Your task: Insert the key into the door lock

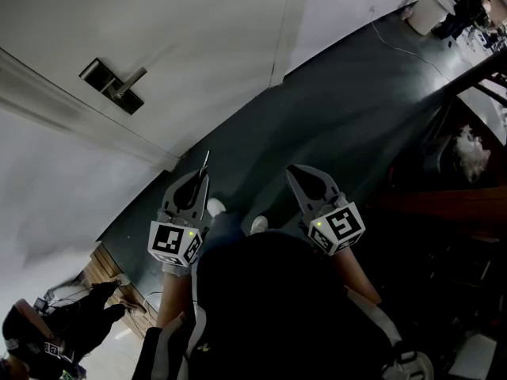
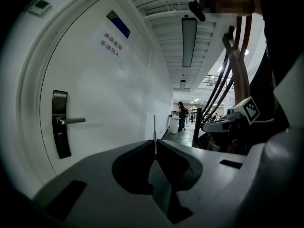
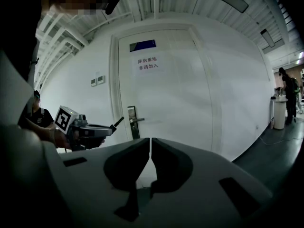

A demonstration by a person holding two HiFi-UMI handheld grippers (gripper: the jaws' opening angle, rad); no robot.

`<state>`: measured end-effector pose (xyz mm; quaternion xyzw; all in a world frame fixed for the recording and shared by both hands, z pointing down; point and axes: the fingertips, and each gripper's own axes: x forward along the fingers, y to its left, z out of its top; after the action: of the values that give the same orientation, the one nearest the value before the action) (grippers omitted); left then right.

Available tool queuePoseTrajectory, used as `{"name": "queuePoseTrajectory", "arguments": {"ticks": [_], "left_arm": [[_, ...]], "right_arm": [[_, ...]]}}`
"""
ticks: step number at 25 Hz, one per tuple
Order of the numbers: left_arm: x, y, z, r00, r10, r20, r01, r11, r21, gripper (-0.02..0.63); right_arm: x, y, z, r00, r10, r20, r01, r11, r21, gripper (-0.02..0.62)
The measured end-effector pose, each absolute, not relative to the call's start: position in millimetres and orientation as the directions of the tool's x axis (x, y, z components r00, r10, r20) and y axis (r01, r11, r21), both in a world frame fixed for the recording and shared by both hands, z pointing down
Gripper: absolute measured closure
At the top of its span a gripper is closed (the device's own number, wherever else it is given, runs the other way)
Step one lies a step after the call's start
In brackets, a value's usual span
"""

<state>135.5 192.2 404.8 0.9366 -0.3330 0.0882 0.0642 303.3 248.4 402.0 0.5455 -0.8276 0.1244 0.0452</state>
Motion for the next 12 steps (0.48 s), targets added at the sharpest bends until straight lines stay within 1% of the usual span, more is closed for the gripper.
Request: {"name": "queuePoseTrajectory", "arguments": {"ticks": [6,12], "left_arm": [[125.7,159.6,417.5,0.744,-0.628,0.227,-0.658,-0.748,0.087,0.578],[104.2,91.7,421.0,0.730,-0.650,0.214,-0.680,-0.722,0.127,0.578]], "right_arm": [[300.0,208.7,409.0,-0.414,-0.884,0.216,-0.906,0.379,-0.186,0.572],[282.2,141.9,408.6,-0.431,-0.869,0.242,-0.900,0.397,-0.180,0.572]]}}
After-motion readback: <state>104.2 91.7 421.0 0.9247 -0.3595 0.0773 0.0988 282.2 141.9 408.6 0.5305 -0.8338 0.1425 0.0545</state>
